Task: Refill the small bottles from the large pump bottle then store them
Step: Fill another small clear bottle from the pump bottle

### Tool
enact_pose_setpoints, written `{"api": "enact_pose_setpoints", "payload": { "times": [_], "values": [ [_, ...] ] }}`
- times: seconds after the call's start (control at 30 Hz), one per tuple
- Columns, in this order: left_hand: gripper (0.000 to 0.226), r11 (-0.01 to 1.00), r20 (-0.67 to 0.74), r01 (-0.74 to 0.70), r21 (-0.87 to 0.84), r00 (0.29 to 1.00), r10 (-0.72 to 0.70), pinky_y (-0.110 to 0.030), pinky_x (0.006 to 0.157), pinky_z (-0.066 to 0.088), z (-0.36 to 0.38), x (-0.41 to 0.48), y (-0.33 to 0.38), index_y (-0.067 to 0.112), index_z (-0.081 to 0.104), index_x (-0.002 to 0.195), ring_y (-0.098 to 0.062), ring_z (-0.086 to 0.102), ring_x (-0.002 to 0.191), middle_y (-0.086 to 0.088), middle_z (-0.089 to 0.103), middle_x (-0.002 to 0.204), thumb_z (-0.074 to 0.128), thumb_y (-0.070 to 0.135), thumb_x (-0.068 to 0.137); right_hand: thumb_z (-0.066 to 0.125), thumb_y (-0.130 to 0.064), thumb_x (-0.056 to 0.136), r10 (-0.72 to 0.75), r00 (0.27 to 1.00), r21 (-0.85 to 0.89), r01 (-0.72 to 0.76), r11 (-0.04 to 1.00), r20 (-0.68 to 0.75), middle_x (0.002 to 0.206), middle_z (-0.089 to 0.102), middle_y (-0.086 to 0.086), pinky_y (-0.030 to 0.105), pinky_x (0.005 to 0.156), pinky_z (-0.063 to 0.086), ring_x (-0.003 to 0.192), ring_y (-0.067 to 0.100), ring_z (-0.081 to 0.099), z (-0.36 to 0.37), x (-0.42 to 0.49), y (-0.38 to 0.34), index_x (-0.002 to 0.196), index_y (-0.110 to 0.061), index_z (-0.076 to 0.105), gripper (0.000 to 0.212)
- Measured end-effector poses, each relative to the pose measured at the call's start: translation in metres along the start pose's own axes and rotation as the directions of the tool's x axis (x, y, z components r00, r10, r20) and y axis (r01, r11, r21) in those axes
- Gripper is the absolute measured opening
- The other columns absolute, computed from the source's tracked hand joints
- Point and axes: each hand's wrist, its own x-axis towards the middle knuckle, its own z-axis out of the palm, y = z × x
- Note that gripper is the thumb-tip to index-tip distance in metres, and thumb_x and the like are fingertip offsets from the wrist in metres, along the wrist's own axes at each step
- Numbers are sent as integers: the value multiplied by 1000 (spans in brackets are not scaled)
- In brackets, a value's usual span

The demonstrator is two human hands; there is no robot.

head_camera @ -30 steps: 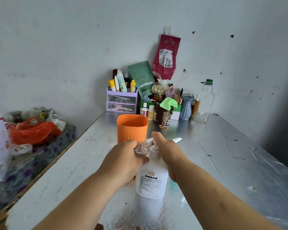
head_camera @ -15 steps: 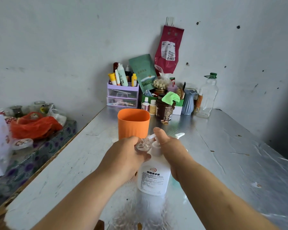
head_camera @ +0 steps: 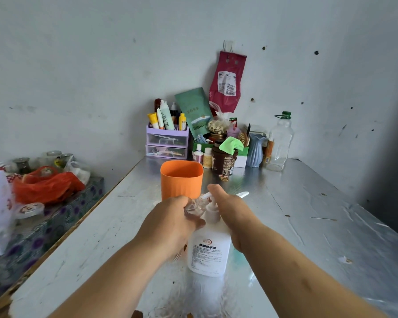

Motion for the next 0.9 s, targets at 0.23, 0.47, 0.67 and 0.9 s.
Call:
{"api": "enact_pose_setpoints", "payload": {
  "times": [0.23,0.47,0.67,0.9],
  "values": [
    [24,1000,14,9,-26,1000,-8,-36,77,55,-1,-1,2,28,62,100,-13,64,82,8,68,94,72,42,83,49,-51,92,-147,989,16,147,989,27,74,58,-9,19,60,42,64,5,52,-10,6,13,76,-24,59,32],
    [22,999,0,4,-49,1000,-4,-32,73,53,3,0,-3,26,62,99,-13,64,80,9,67,91,71,39,84,51,-57,79,-70,998,29,70,997,9,91,66,9,35,81,47,84,26,59,0,8,11,88,-18,65,42],
    [19,1000,3,10,3,1000,-10,-28,64,45,3,2,-6,27,60,96,-14,62,81,8,65,89,70,38,84,48,-56,81,-89,996,18,90,996,-9,91,66,9,39,88,49,90,28,63,3,12,18,96,-17,63,44],
    [16,1000,0,10,-23,1000,-10,-23,57,38,1,-1,1,27,60,94,-10,61,75,10,63,84,68,38,87,52,-65,61,42,999,34,-43,999,17,101,71,13,41,95,49,99,31,65,-1,7,8,91,-15,67,60]
  ]
}}
